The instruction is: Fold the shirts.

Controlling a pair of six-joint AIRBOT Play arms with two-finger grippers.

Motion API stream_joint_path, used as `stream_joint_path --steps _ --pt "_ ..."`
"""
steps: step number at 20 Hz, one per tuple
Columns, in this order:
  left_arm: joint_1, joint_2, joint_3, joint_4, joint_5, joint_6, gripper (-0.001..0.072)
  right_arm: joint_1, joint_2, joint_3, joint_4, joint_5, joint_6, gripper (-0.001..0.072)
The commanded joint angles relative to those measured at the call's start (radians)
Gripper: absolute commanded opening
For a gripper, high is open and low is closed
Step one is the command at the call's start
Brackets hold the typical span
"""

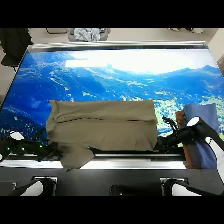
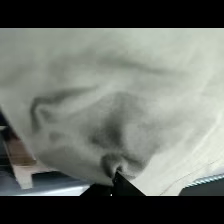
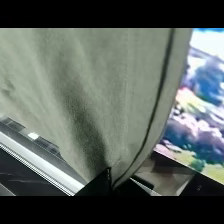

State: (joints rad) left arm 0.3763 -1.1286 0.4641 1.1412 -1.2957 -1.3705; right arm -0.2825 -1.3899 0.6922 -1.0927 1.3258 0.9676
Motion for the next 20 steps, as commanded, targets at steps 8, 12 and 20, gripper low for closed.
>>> stream_joint_path --steps 8,12,20 --pt "0.002 0.108 0.358 -0.099 0.069 0.043 0.0022 0.021 0.098 0.286 0.049 -0.104 -0.048 0.0042" --pt "-0.022 -0.089 0.55 -0.144 0.118 0.043 0.0022 0.135 -0.022 0.454 0.023 -0.274 0.005 0.0042" --pt "-0.122 -0.555 0.9 -0.143 0.045 -0.01 0.0024 0.168 -0.287 0.594 0.015 -0.27 0.107 0.0045"
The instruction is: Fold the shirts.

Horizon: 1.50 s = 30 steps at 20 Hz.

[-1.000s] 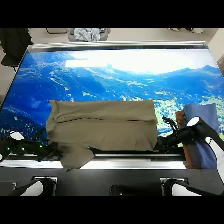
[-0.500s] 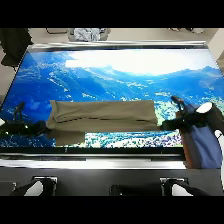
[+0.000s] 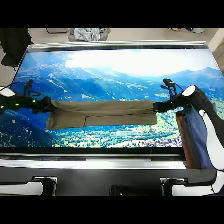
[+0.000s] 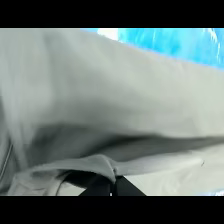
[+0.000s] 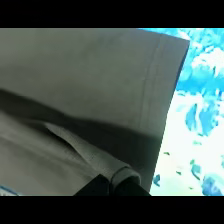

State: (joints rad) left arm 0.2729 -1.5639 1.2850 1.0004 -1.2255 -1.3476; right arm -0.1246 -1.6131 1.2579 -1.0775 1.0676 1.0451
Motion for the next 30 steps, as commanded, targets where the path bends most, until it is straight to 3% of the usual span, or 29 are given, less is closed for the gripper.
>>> stream_joint_path --steps 1,3,4,5,6,8,13,15,19,20,22,23,25,27,30 --pt "-0.018 -0.14 0.079 0.004 -0.035 -0.033 0.0024 0.01 -0.073 0.028 0.002 -0.01 0.029 0.0045" --pt "-0.014 -0.158 0.079 0.036 -0.038 -0.074 0.0066 0.01 -0.074 0.029 0.003 -0.011 0.029 0.0055" --pt "-0.009 -0.157 0.08 0.034 -0.039 -0.074 0.026 0.006 -0.07 0.034 0.008 -0.004 0.027 0.0198" --pt "-0.003 -0.155 0.089 0.035 -0.056 -0.074 0.0523 -0.001 -0.067 0.05 0.008 0.015 0.023 0.0471" --pt "0.008 -0.155 0.107 0.035 -0.093 -0.057 0.0613 -0.016 -0.063 0.074 0.023 0.054 0.004 0.0646" --pt "0.035 -0.153 0.15 0.035 -0.172 -0.037 0.0614 -0.071 -0.051 0.108 0.042 0.106 -0.017 0.0697" --pt "0.052 -0.07 0.169 0.034 -0.218 -0.04 0.0613 -0.152 -0.111 0.109 0.084 0.176 0.018 0.0694" --pt "0.04 -0.024 0.169 0.034 -0.218 -0.039 0.0613 -0.134 -0.162 0.109 0.162 0.199 0.017 0.0685" --pt "-0.01 0.05 0.169 0.02 -0.215 -0.036 0.0613 -0.06 -0.219 0.109 0.178 0.157 0.048 0.0681" --pt "-0.025 0.063 0.169 0.016 -0.214 -0.036 0.0613 -0.039 -0.225 0.109 0.178 0.148 0.068 0.061" --pt "-0.057 0.077 0.169 0.016 -0.215 -0.036 0.0613 -0.01 -0.224 0.109 0.192 0.146 0.085 0.014" --pt "-0.076 0.077 0.168 0.016 -0.214 -0.036 0.061 -0.008 -0.217 0.109 0.217 0.156 0.08 0.005" --pt "-0.121 0.074 0.155 0.016 -0.194 -0.036 0.0571 -0.008 -0.167 0.109 0.254 0.169 -0.009 0.0045" --pt "-0.189 0.074 0.111 0.013 -0.126 -0.035 0.0053 -0.008 -0.075 0.109 0.255 0.18 -0.034 0.0044" --pt "-0.327 0.074 -0.014 -0.077 0.076 -0.037 0.0028 -0.007 0.105 0.109 0.256 0.22 -0.029 0.0044"
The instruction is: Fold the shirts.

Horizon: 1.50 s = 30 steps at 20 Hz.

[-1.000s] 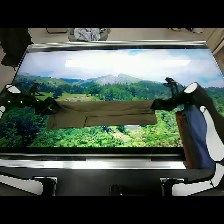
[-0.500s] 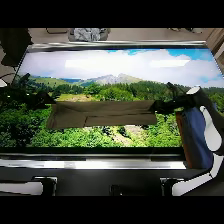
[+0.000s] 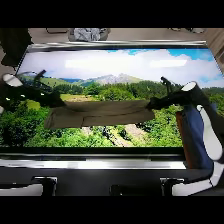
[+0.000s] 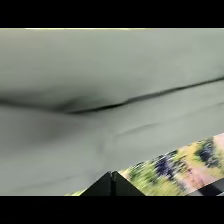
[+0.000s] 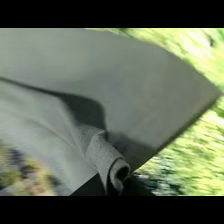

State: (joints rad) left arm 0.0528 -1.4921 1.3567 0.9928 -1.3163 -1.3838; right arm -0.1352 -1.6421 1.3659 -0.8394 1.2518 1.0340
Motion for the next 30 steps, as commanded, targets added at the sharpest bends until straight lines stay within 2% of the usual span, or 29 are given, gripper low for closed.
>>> stream_joint_path --steps 1,4,7,10,16,19,21,22,24,27,30 --pt "-0.158 -0.001 -0.134 -0.138 0.245 0.0 0.0028 0.004 0.192 0.001 0.017 0.055 0.001 0.0044" --pt "-0.304 -0.043 -0.211 -0.317 0.43 -0.001 0.0028 0.003 0.359 0.001 0.017 0.096 0.07 0.0044" --pt "-0.431 -0.139 -0.184 -0.508 0.526 0.001 0.0028 0.003 0.481 0.001 0.018 0.115 0.128 0.0044" --pt "-0.549 -0.263 -0.083 -0.672 0.55 0.053 0.0027 0.003 0.568 0.001 0.023 0.12 0.187 0.0044" --pt "-0.709 -0.476 0.14 -0.869 0.55 0.013 0.0026 0.003 0.629 0.002 0.055 0.103 0.213 0.0044" --pt "-0.678 -0.474 0.164 -0.853 0.535 0.034 0.0024 0.004 0.583 0.002 0.066 0.096 0.212 0.0044" --pt "-0.602 -0.428 0.164 -0.707 0.475 0.035 0.0024 0.017 0.526 0.002 0.13 0.081 0.177 0.0044" --pt "-0.551 -0.39 0.164 -0.607 0.428 0.001 0.0024 0.046 0.499 0.002 0.145 0.053 0.166 0.0044" --pt "-0.435 -0.295 0.164 -0.459 0.341 -0.011 0.0024 0.148 0.439 0.002 0.166 -0.035 0.156 0.0044" --pt "-0.238 -0.118 0.164 -0.285 0.294 -0.012 0.0024 0.33 0.331 0.002 0.257 -0.193 0.115 0.0045" --pt "-0.045 0.029 0.164 -0.239 0.245 -0.011 0.0025 0.477 0.203 0.002 0.371 -0.342 0.07 0.0045"
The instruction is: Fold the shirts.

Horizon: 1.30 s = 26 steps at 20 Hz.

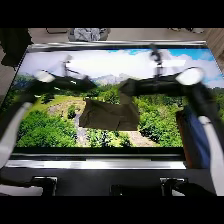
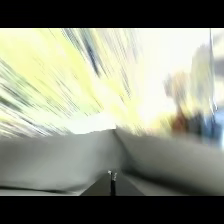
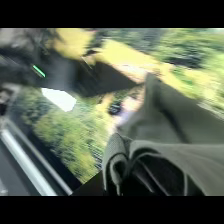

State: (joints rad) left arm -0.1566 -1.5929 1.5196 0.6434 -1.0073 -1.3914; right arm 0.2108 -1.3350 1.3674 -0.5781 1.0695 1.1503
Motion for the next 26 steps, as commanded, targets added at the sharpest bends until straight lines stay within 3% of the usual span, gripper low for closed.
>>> stream_joint_path --steps 1,3,4,5,6,7,10,12,16,18,22,24,25,26 --pt "0.22 0.171 0.001 0.11 -0.085 -0.004 0.0025 0.169 -0.154 0.001 0.135 -0.209 -0.055 0.0046" --pt "0.298 0.239 0.001 0.11 -0.117 -0.003 0.0025 0.234 -0.254 0.001 0.192 -0.265 -0.055 0.0047" --pt "0.32 0.266 0.001 0.11 -0.122 -0.003 0.0026 0.264 -0.306 0.001 0.219 -0.291 -0.055 0.0081" --pt "0.333 0.288 0.001 0.11 -0.123 -0.003 0.0026 0.292 -0.348 0.001 0.238 -0.332 -0.056 0.0305" --pt "0.336 0.304 0.001 0.11 -0.123 -0.003 0.0026 0.315 -0.383 0.001 0.25 -0.377 -0.066 0.0659" --pt "0.335 0.314 0.001 0.11 -0.125 -0.003 0.0026 0.327 -0.4 0.001 0.252 -0.398 -0.093 0.0713" --pt "0.33 0.319 0.001 0.111 -0.152 0.017 0.0026 0.262 -0.384 0.001 0.179 -0.32 -0.149 0.0714" --pt "0.33 0.319 -0.004 0.125 -0.156 0.042 0.0026 0.158 -0.337 0.001 0.014 -0.195 -0.129 0.0714" --pt "0.33 0.317 -0.023 0.162 -0.156 0.043 0.0027 -0.098 -0.248 -0.001 -0.497 0.147 0.067 0.0701" --pt "0.329 0.317 -0.039 0.162 -0.155 0.042 0.0027 -0.153 -0.249 -0.04 -0.617 0.239 0.126 0.0649" --pt "0.3 0.317 -0.076 0.161 -0.156 0.042 0.0027 -0.133 -0.262 -0.209 -0.394 0.007 0.114 0.0642" --pt "0.275 0.318 -0.077 0.16 -0.155 0.041 0.0027 -0.117 -0.307 -0.229 -0.3 -0.034 0.113 0.0637" --pt "0.261 0.318 -0.077 0.157 -0.154 0.041 0.0027 -0.112 -0.331 -0.229 -0.253 -0.04 0.099 0.0574" --pt "0.248 0.318 -0.077 0.157 -0.154 0.042 0.0027 -0.112 -0.347 -0.229 -0.208 -0.049 0.085 0.0405"
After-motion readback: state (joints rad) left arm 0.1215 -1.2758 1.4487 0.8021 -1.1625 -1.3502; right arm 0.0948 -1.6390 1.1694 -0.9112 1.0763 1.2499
